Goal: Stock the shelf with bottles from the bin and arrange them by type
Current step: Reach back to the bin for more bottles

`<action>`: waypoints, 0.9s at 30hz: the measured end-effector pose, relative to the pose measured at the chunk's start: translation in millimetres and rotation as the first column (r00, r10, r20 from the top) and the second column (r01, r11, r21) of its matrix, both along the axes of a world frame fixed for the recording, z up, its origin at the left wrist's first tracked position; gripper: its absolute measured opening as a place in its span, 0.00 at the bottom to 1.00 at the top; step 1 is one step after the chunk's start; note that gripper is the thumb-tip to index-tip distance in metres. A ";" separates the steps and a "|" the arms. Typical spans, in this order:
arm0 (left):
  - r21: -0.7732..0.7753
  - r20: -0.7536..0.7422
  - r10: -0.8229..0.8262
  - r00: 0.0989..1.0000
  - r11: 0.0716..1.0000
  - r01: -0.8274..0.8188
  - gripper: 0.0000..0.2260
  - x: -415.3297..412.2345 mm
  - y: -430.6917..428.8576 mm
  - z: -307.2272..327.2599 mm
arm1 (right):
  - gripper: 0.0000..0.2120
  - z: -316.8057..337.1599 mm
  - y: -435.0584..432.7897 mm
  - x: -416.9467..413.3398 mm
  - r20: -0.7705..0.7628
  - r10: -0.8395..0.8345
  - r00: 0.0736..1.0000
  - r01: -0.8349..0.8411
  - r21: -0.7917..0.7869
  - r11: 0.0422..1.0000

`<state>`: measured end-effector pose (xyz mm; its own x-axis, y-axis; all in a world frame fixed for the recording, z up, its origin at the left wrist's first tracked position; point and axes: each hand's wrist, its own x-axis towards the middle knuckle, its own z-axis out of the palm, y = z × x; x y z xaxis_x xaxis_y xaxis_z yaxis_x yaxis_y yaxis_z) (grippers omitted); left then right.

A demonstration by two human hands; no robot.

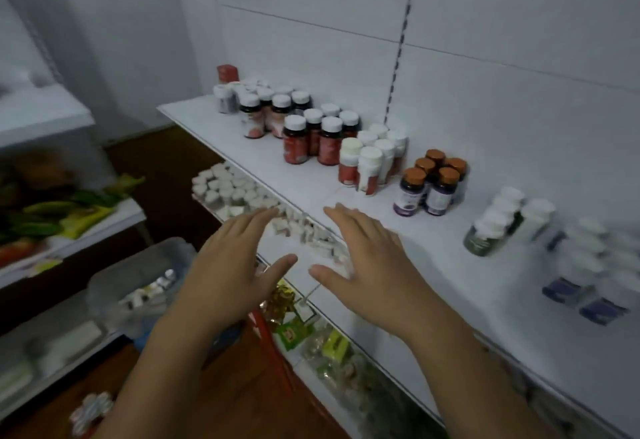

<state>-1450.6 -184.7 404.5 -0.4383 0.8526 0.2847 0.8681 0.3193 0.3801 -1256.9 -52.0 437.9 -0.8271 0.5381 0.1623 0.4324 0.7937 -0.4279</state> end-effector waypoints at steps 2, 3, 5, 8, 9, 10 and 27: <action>-0.010 0.035 0.081 0.996 0.997 -0.081 0.37 -49.9 -39.3 -6.4 | 0.38 -12.4 -24.7 -58.3 0.022 0.067 0.997 -0.066 -0.029 0.997; -0.015 0.047 0.124 0.991 0.992 -0.123 0.37 -73.5 -58.3 -9.7 | 0.38 -18.6 -35.9 -84.9 0.030 0.093 0.995 -0.092 -0.048 0.995; -0.032 0.080 0.215 0.973 0.977 -0.213 0.36 -118.3 -95.5 -16.3 | 0.37 -29.7 -57.0 -135.2 0.046 0.141 0.989 -0.138 -0.076 0.988; -0.054 0.107 0.332 0.937 0.943 -0.328 0.35 -172.6 -146.0 -23.4 | 0.37 -42.4 -83.0 -202.2 0.070 0.204 0.977 -0.194 -0.126 0.973; -0.060 0.111 0.364 0.925 0.931 -0.359 0.35 -187.9 -161.8 -26.8 | 0.36 -46.4 -90.5 -223.2 0.080 0.228 0.970 -0.216 -0.138 0.967; -0.066 0.119 0.393 0.912 0.920 -0.387 0.35 -201.6 -176.8 -31.0 | 0.36 -50.7 -97.7 -242.8 0.089 0.252 0.964 -0.238 -0.146 0.960; -0.287 0.230 0.635 0.738 0.769 -0.572 0.32 -361.0 -210.1 -130.6 | 0.35 -171.1 -91.2 -507.3 0.182 0.534 0.826 -0.437 -0.393 0.809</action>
